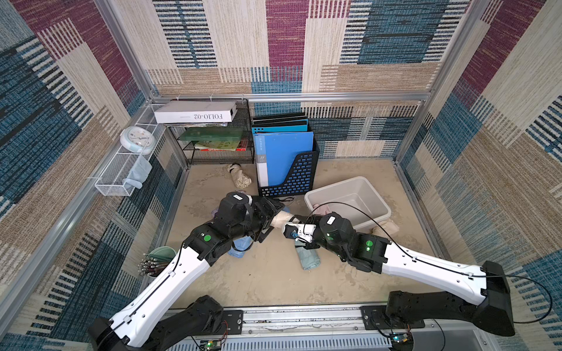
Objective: Put the umbrella into the storage box
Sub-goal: Pick up the umbrella from the center of the board.
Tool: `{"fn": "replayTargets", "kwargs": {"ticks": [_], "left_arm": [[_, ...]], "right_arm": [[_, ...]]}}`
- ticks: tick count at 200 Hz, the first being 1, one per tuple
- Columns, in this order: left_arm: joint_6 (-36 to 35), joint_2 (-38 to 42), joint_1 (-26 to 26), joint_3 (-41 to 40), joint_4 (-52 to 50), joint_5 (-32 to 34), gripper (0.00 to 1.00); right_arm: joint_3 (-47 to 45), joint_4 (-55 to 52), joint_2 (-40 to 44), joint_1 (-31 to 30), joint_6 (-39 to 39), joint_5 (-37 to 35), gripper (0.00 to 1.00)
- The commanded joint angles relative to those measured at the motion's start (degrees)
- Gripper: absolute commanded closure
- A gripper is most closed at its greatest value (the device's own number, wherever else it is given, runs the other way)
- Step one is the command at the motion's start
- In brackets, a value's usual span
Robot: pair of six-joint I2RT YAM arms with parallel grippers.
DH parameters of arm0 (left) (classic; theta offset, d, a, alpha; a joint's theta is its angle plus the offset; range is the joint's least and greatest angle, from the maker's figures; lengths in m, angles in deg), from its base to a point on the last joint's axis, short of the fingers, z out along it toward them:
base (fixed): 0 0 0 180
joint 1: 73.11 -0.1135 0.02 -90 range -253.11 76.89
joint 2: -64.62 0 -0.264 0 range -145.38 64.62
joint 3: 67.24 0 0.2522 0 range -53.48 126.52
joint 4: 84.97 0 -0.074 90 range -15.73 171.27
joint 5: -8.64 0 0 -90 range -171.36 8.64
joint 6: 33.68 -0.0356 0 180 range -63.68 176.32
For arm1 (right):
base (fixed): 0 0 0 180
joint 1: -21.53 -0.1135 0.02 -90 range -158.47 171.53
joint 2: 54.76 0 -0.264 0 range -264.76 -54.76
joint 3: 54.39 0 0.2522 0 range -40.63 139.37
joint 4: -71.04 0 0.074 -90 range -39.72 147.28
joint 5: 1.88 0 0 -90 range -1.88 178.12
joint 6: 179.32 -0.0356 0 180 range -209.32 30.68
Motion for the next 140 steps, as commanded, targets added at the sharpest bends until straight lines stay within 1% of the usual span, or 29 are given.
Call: {"fn": "replayTargets", "kwargs": {"ticks": [1, 28, 40, 75, 101, 119, 140], "left_arm": [[4.5, 0.5, -0.1, -1.3, 4.0, -1.3, 0.08], [5.6, 1.1, -0.1, -2.0, 5.5, -1.2, 0.16], [5.4, 1.4, 0.0, -2.2, 5.9, -0.8, 0.26], [6.2, 1.4, -0.1, -3.5, 9.3, -0.7, 0.43], [6.4, 0.2, -0.1, -2.9, 10.6, -0.9, 0.55], [6.3, -0.6, 0.0, -1.8, 11.1, -1.1, 0.60], [6.1, -1.4, 0.0, -0.6, 11.1, -1.1, 0.71]], "right_arm": [[1.0, 6.3, -0.4, -0.1, 1.3, -0.2, 0.89], [1.1, 6.7, -1.3, -0.1, 1.4, -0.3, 0.89], [1.2, 6.8, -1.3, -0.1, 1.2, 0.0, 0.88], [1.1, 7.2, -1.3, -0.1, 1.1, -0.2, 0.86], [1.7, 7.3, -1.7, -0.1, 0.9, -0.2, 0.86], [1.3, 7.2, -1.1, 0.0, 0.7, -0.7, 0.84], [0.7, 7.2, -0.7, -0.1, 0.8, -0.8, 0.82]]}}
